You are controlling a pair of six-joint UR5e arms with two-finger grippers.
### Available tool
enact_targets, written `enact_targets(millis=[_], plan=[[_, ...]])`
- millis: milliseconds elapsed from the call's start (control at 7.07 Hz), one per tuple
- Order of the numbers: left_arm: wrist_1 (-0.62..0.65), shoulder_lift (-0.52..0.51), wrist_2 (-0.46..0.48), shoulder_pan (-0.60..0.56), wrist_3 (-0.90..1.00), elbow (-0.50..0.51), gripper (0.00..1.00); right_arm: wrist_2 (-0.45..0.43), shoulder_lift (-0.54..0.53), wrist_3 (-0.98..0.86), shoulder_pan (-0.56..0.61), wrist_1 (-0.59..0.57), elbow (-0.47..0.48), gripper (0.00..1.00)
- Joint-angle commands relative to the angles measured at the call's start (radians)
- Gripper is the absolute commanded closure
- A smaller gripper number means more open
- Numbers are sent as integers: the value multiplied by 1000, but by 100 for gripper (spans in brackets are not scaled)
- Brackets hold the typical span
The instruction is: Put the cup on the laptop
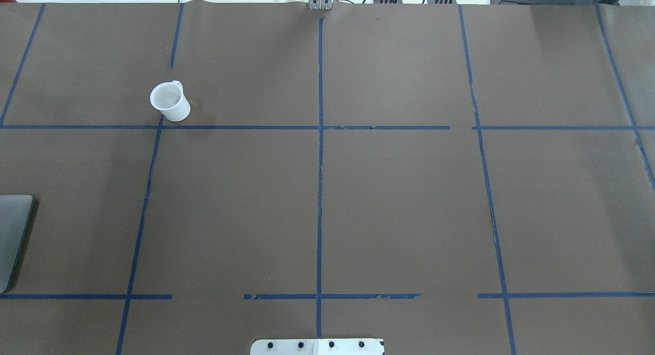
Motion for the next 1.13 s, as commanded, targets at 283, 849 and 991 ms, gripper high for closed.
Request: enact_targets(millis=[283, 849, 991], plan=[[-10, -36, -7, 8, -7, -50, 0, 0, 0, 0, 0, 0, 0, 0], [243, -331, -7, 195, -27, -78, 0, 0, 0, 0, 0, 0, 0, 0], [266, -400, -14, 230, -144, -86, 0, 0, 0, 0, 0, 0, 0, 0]])
